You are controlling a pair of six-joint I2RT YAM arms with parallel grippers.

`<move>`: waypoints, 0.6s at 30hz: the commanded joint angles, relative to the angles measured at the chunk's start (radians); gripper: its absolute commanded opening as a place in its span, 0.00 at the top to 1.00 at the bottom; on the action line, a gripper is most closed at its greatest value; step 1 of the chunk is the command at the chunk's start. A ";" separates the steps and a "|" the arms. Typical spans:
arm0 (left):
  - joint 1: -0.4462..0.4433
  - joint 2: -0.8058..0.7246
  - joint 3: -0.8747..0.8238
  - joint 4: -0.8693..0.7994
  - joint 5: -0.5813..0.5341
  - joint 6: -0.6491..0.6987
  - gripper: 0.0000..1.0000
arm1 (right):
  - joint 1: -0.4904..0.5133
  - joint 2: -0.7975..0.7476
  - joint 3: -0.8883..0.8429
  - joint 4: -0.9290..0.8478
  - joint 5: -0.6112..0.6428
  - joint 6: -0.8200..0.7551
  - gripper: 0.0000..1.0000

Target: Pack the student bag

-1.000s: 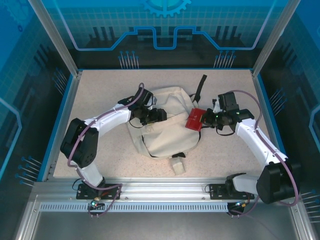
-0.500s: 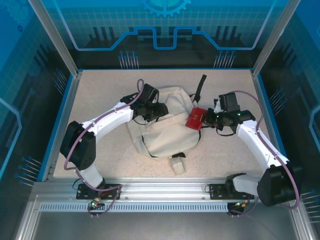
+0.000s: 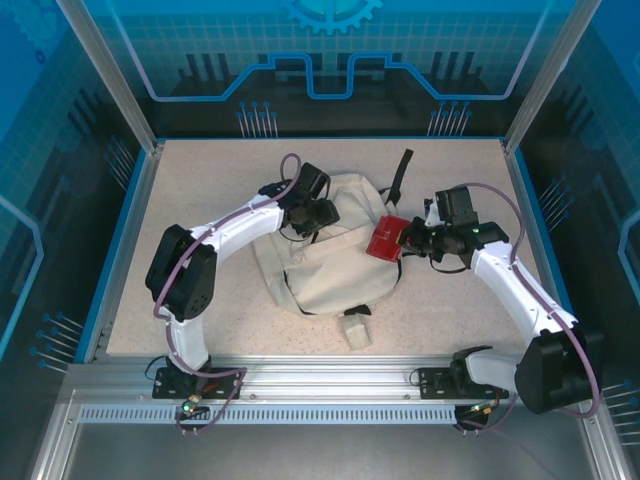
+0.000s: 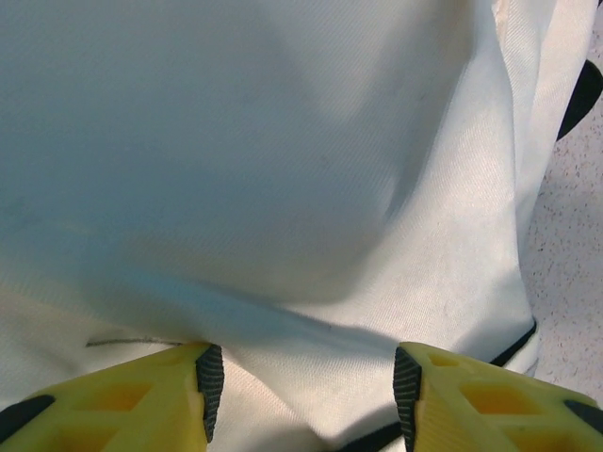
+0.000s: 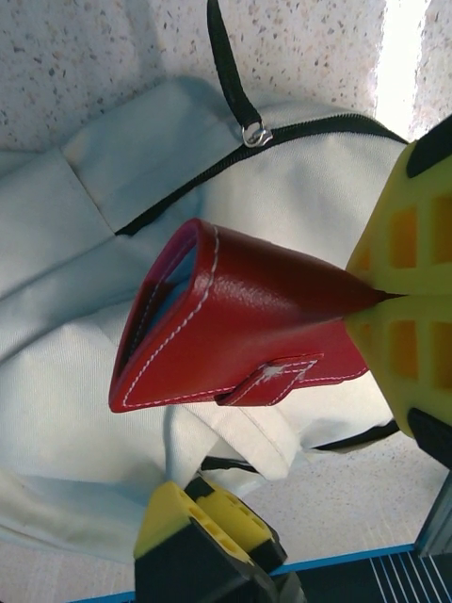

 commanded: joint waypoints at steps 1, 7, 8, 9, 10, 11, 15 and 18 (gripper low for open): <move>0.000 0.036 0.044 -0.033 -0.023 -0.013 0.47 | 0.020 -0.019 -0.010 0.024 -0.036 0.014 1.00; 0.002 0.050 0.061 -0.036 -0.020 -0.008 0.58 | 0.035 -0.013 -0.008 0.034 -0.040 0.022 1.00; 0.002 0.054 0.066 -0.037 -0.015 -0.004 0.62 | 0.038 -0.010 -0.008 0.037 -0.041 0.024 1.00; 0.003 0.056 0.070 -0.038 -0.009 -0.003 0.70 | 0.044 -0.007 -0.007 0.038 -0.042 0.025 1.00; 0.002 0.056 0.071 -0.037 -0.003 0.001 0.75 | 0.048 -0.004 -0.006 0.040 -0.047 0.026 1.00; 0.002 0.054 0.071 -0.035 0.000 0.004 0.82 | 0.054 -0.003 -0.004 0.041 -0.048 0.028 1.00; 0.002 0.019 0.070 -0.034 -0.002 0.026 1.00 | 0.084 0.016 0.000 0.062 -0.078 0.039 1.00; 0.004 -0.030 0.063 -0.023 0.000 0.051 1.00 | 0.113 0.057 0.022 0.055 -0.119 0.026 1.00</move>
